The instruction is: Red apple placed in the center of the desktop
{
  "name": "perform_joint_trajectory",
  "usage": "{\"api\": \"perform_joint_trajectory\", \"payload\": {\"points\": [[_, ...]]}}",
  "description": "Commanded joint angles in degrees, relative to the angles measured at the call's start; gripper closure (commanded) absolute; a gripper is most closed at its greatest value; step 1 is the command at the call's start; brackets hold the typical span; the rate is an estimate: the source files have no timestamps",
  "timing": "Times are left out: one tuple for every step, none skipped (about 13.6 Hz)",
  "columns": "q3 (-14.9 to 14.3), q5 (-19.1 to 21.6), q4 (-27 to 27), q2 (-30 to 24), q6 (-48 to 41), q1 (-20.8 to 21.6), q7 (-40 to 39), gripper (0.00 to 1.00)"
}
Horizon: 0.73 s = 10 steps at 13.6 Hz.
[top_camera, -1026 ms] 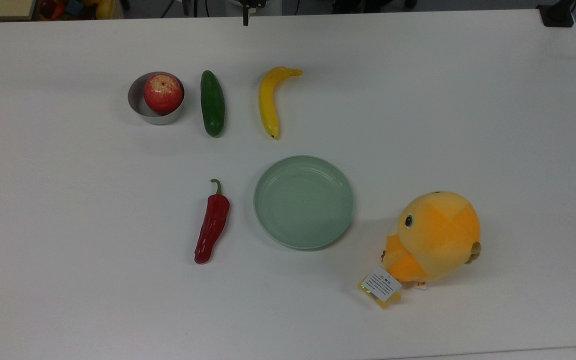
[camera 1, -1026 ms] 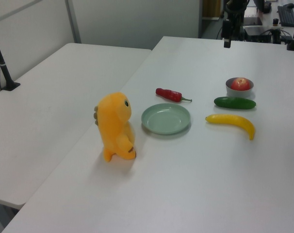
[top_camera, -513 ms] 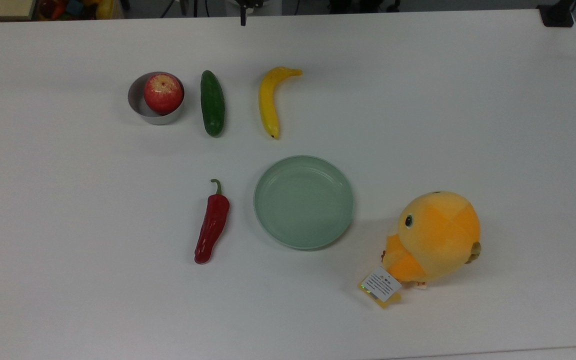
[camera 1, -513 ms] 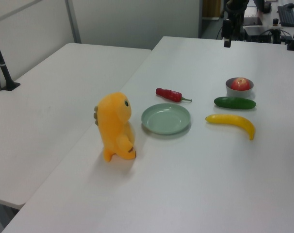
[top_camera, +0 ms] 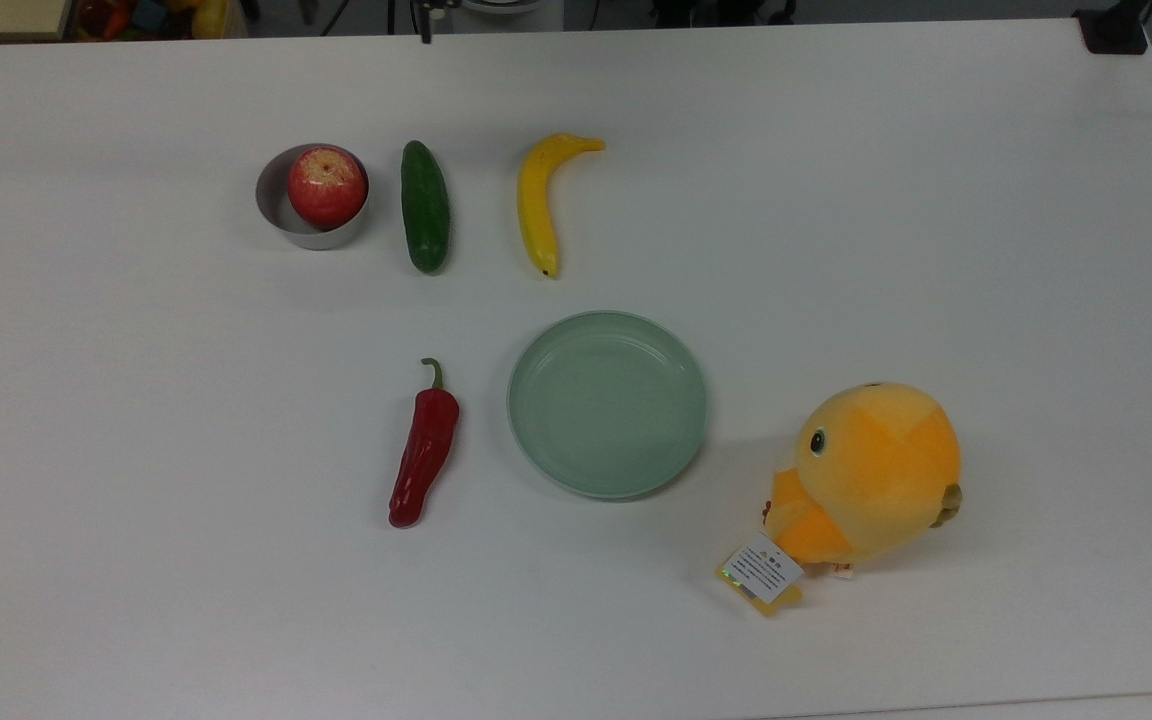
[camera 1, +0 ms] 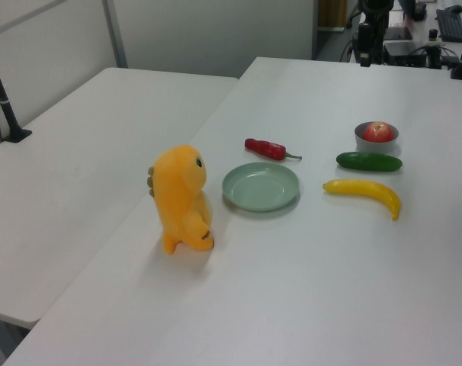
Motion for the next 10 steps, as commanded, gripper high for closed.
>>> {"api": "perform_joint_trajectory", "payload": {"points": [[-0.2, 0.9, 1.1, -1.6, -2.1, -4.5, -7.9, 0.00], [-0.5, 0.9, 0.8, -1.7, -2.0, -5.7, -11.3, 0.00], [-0.7, 0.9, 0.4, -1.6, -1.7, -6.4, -12.8, 0.00], [-0.7, 0.9, -0.3, -1.6, -1.4, -7.5, -13.8, 0.00], [-0.7, 0.9, -1.7, -1.3, -0.9, -8.4, -15.0, 0.00], [-0.7, 0.7, -3.1, -1.0, 0.3, -8.9, -16.1, 0.00], [-0.7, 0.6, -5.2, -1.1, 2.0, -9.8, -16.7, 0.00], [-0.7, 0.6, -7.4, -1.3, 4.2, -10.5, -17.1, 0.00], [-0.7, 0.6, -9.6, -1.2, 7.7, -10.8, -17.2, 0.00], [-0.7, 0.6, -10.9, -1.0, 9.0, -10.8, -17.3, 0.00]]}}
